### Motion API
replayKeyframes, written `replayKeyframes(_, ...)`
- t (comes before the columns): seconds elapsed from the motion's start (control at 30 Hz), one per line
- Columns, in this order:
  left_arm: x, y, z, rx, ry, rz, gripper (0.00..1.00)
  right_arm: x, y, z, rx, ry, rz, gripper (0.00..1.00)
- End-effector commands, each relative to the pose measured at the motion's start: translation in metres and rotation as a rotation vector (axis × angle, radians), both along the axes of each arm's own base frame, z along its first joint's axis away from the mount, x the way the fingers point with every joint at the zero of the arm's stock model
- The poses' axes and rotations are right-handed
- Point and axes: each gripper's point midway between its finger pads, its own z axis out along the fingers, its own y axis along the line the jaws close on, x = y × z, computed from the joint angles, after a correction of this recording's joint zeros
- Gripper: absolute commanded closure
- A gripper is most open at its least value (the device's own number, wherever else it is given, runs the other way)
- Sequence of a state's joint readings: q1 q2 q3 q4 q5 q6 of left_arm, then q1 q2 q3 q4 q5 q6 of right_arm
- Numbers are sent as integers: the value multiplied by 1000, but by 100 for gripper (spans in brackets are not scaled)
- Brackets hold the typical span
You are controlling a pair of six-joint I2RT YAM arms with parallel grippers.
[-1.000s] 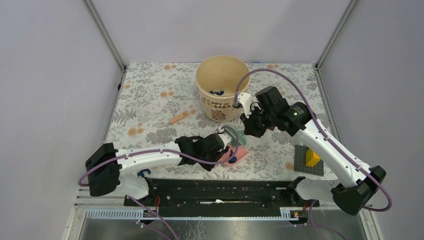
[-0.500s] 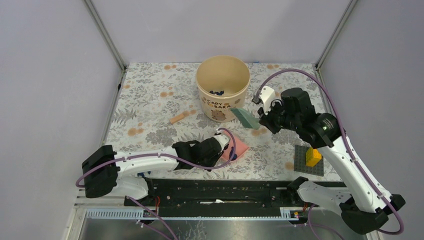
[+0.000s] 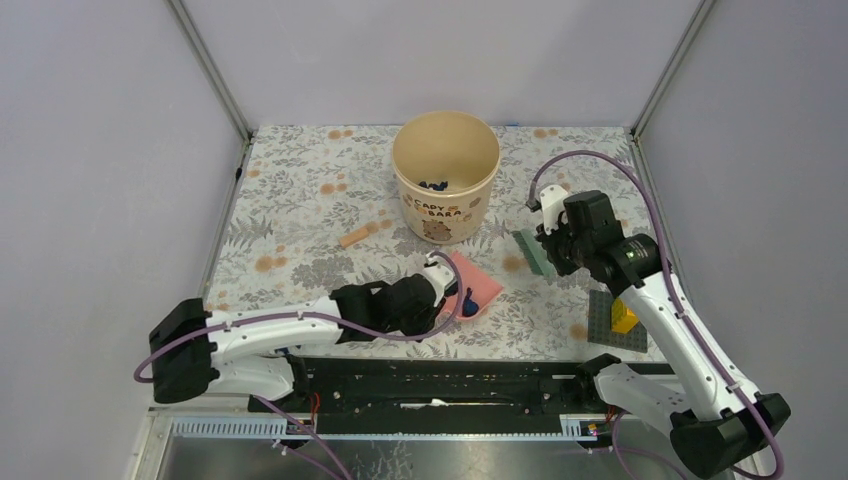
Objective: Sweep away the paper scraps from the table
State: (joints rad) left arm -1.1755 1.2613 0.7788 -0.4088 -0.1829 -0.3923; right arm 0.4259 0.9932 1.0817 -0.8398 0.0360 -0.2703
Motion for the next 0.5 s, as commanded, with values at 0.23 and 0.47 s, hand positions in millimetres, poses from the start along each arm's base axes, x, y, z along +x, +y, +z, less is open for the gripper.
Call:
replayKeyframes(0.23,-4,-5,100,-187,-106,-38,100,17,9,13,314,117,3,100)
replayKeyframes(0.47,-10,-5,149,-254,-140,-92,100,-10,41,6,475,239,170,100)
